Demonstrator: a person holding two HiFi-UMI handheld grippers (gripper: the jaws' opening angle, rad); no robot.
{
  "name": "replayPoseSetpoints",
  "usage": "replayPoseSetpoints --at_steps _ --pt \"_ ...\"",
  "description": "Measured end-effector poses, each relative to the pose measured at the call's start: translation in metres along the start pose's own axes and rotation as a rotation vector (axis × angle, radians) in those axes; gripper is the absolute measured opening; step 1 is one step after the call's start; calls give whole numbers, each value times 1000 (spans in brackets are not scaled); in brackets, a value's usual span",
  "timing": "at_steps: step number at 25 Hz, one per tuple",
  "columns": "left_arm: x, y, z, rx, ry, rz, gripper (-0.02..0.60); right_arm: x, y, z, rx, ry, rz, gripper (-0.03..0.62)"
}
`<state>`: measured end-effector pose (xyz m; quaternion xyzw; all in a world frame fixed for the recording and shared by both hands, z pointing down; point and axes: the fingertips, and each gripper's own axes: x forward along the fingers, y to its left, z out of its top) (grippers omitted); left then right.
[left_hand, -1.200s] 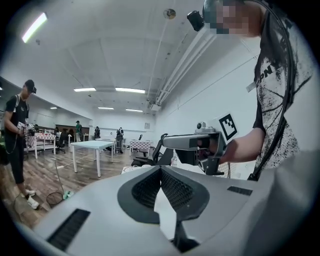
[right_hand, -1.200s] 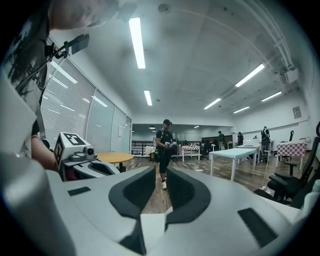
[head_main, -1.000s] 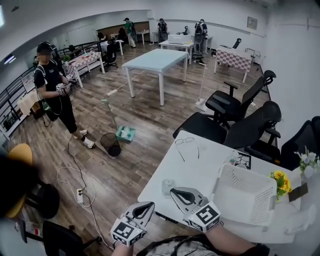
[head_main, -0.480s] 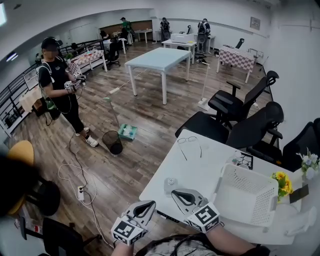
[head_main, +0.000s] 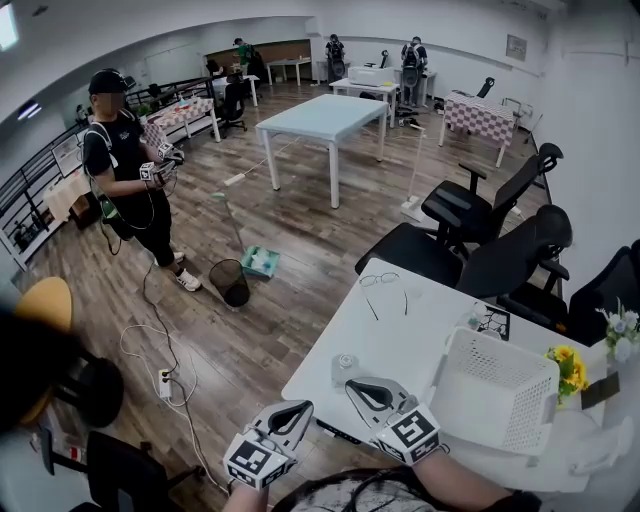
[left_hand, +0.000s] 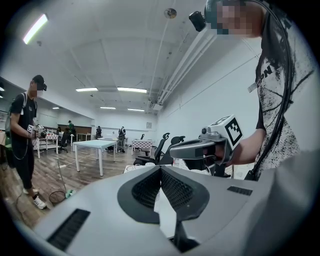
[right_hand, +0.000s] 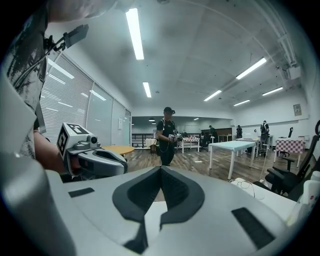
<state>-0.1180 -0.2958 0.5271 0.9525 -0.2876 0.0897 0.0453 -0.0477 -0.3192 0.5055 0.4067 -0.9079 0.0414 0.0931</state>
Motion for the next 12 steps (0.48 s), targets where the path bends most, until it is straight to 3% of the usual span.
replayPoseSetpoints --at_steps 12 --pt "-2 -1 -3 -24 -5 -3 11 3 2 -7 -10 34 0 20"
